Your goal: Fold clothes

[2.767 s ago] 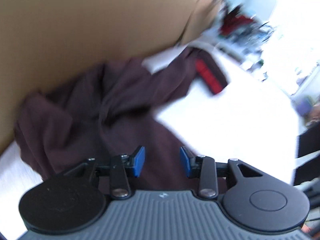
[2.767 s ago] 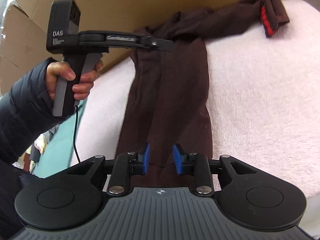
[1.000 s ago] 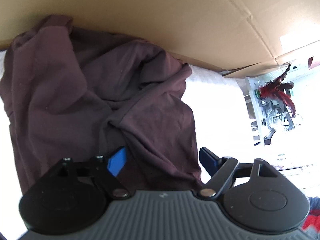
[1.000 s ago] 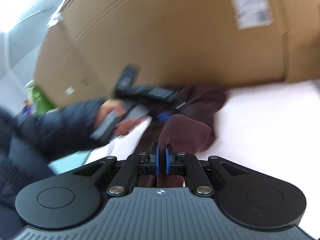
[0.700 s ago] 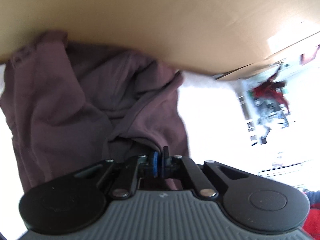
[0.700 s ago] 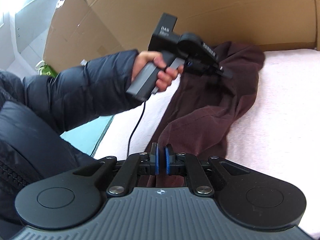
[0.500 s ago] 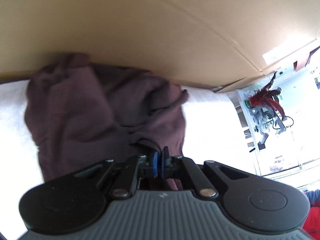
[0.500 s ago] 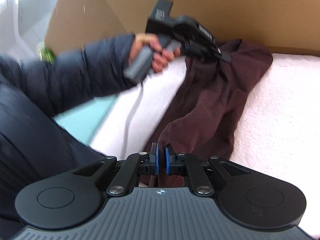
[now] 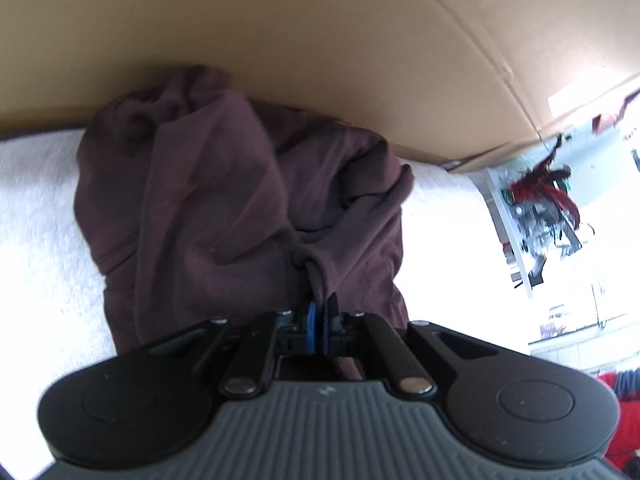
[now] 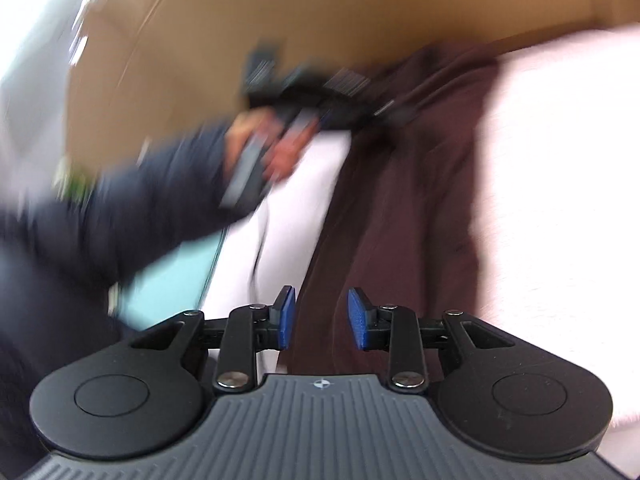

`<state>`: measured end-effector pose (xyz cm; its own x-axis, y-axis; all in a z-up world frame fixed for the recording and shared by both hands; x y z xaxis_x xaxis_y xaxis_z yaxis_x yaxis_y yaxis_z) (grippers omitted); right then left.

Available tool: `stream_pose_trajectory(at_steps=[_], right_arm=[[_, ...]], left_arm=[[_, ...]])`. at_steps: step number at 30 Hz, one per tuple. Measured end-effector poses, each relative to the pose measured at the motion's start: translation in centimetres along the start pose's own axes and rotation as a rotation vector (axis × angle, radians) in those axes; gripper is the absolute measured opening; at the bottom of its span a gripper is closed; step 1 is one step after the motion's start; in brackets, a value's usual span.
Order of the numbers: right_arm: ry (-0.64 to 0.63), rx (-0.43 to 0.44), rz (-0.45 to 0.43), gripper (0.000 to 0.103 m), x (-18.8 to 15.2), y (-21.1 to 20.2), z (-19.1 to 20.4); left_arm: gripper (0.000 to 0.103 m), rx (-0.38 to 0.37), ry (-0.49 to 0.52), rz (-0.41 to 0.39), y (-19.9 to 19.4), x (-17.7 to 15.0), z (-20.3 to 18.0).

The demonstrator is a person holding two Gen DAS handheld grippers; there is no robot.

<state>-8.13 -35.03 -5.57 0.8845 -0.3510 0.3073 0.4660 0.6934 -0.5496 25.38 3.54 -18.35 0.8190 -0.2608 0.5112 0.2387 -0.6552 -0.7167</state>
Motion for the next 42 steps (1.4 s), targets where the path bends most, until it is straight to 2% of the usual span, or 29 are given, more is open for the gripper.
stream_pose_trajectory(at_steps=[2,5,8,9,10,11,12,14,16,18,22,24,26,29,31,32,33,34,35,39,40,41,42], right_arm=[[0.062,-0.024,-0.036,0.035,0.6,1.1,-1.6],[0.138,-0.068,-0.028,0.035,0.8,3.4,-3.6],[0.158,-0.075,0.015,0.040,-0.2,5.0,-3.9],[0.151,-0.084,0.034,0.038,-0.5,5.5,-3.9],[0.143,-0.097,0.056,0.031,-0.7,5.9,-3.9],[0.136,-0.103,0.056,0.004,-0.6,5.9,-3.5],[0.128,-0.109,0.053,0.005,-0.3,5.8,-3.0],[0.045,-0.150,-0.050,0.005,0.8,3.4,-0.6],[-0.120,-0.214,-0.160,0.005,1.7,0.1,3.3],[-0.305,-0.273,-0.173,0.006,1.2,-1.3,6.6],[-0.400,-0.310,0.024,0.007,-2.2,2.9,7.2],[-0.350,-0.262,0.094,0.012,-3.7,4.6,6.5],[-0.213,-0.167,0.149,0.012,-4.1,4.7,5.7],[-0.084,-0.099,0.056,0.019,-3.0,1.9,5.0],[-0.001,-0.115,-0.052,0.028,-1.6,-0.7,3.8],[0.021,-0.139,-0.101,0.034,-1.1,-1.9,3.2],[0.026,-0.176,-0.134,0.036,-0.7,-2.6,2.7],[0.026,-0.220,-0.158,0.036,-0.4,-3.2,2.0],[0.026,-0.264,-0.182,0.041,-0.2,-3.9,1.4],[0.019,-0.354,-0.174,0.044,0.5,-2.9,-0.7],[0.021,-0.368,-0.165,0.044,0.6,-2.5,-1.3],[0.029,-0.373,-0.152,0.044,1.0,-1.9,-1.9],[0.043,-0.371,-0.143,0.044,1.2,-1.5,-2.4]], left_arm=[[0.000,-0.008,0.010,0.005,-0.2,0.1,-0.1],[0.000,-0.016,0.017,0.009,-0.8,0.2,-0.2],[0.000,-0.025,0.010,0.012,-1.1,0.2,0.0],[0.000,-0.030,0.007,0.007,-1.5,0.1,0.2],[0.000,-0.035,0.005,0.002,-1.9,0.1,0.4],[0.000,-0.040,0.003,-0.003,-2.4,0.0,0.6],[0.000,-0.045,0.001,-0.008,-2.8,0.0,0.8],[0.000,-0.050,-0.001,-0.022,-3.3,0.0,1.2],[0.000,-0.039,0.000,-0.021,-3.2,0.0,1.6],[0.000,-0.019,0.004,-0.003,-2.7,-0.4,2.1],[0.000,0.013,0.009,0.023,-2.1,-1.0,3.0],[0.006,0.014,0.002,0.029,-2.1,-1.0,3.4],[0.008,0.025,0.023,0.037,-2.4,-0.8,3.2],[0.009,0.046,0.069,0.044,-3.2,-0.6,2.6],[0.011,0.059,0.119,0.056,-4.2,-0.7,1.8],[0.015,0.065,0.145,0.062,-4.7,-0.7,1.4],[0.026,0.084,0.186,0.078,-5.2,-0.9,0.8],[0.029,0.080,0.227,0.093,-5.7,-1.1,0.0],[0.029,0.073,0.267,0.107,-6.1,-1.4,-0.9],[0.030,0.021,0.430,0.172,-6.0,-2.0,-5.3],[0.034,0.006,0.470,0.188,-5.8,-2.2,-6.5],[0.047,0.001,0.505,0.202,-5.3,-2.3,-7.6],[0.055,0.007,0.538,0.214,-4.5,-2.5,-8.6]])
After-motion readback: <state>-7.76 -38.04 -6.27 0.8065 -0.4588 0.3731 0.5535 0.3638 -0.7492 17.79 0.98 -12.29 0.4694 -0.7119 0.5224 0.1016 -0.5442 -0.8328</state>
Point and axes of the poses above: each gripper's, at about its wrist camera, not at the fingertips, and y roughly the way its jaws point, z to its left, x to its top, the point moved 3 cm from there along y, roughly the way its jaws point, and after that the axes turned 15 degrees about y, right-handed, at the moved point
